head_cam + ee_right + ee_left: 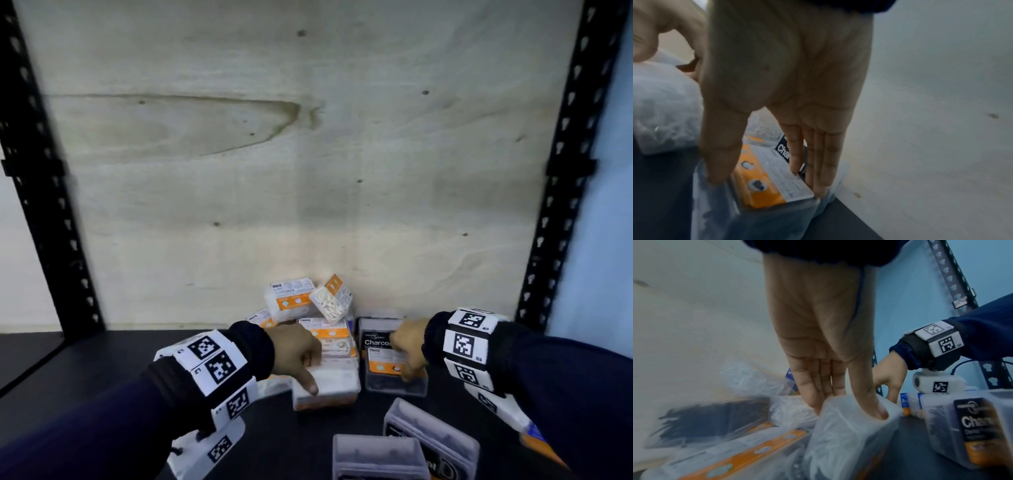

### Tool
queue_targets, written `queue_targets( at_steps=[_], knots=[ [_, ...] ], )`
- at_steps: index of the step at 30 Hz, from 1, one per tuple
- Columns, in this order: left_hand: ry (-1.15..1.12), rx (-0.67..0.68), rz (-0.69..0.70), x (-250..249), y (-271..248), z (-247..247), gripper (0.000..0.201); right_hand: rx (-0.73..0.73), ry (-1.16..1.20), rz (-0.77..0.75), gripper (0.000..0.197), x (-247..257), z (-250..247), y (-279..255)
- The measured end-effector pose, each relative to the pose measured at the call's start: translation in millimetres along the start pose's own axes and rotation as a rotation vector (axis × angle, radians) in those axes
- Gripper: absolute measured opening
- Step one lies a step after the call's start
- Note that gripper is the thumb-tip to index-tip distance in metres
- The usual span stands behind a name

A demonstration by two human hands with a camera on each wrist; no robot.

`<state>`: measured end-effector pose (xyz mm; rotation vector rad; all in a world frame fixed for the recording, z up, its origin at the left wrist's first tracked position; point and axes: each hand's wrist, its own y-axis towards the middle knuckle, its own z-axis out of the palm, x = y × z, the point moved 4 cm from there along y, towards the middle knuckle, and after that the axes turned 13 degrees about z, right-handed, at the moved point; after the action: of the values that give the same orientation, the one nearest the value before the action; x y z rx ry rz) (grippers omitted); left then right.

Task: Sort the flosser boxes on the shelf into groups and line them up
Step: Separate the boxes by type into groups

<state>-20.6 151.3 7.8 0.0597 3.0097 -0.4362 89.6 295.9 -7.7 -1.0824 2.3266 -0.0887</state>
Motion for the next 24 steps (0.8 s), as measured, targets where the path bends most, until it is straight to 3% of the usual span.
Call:
queue_targets(
  at_steps=[4, 9, 16, 21, 24],
  knots=[
    [-0.016, 0.029, 0.082, -1, -4, 8, 0.044, -0.03, -0.008, -0.02, 0.052, 1, 6, 1],
    [-0.003, 0.104, 0.085, 2, -11, 20, 0.047, -0.035, 0.023, -0.037, 0.069, 1, 8, -2],
    [-0.021, 0.111, 0.055, 1, -6, 16, 0.061, 0.079, 0.194, -0.033, 0.044, -15, -3, -7],
    [-0.029, 0.116, 0.024, 0, -1, 18, 0.064, -0.029, 0.348, 0.046, 0.039, -26, -8, -1],
    [0.077, 0.093, 0.024, -3, -5, 17, 0.069, -0.044, 0.398, 0.06, 0.041, -26, -9, -1]
  ],
)
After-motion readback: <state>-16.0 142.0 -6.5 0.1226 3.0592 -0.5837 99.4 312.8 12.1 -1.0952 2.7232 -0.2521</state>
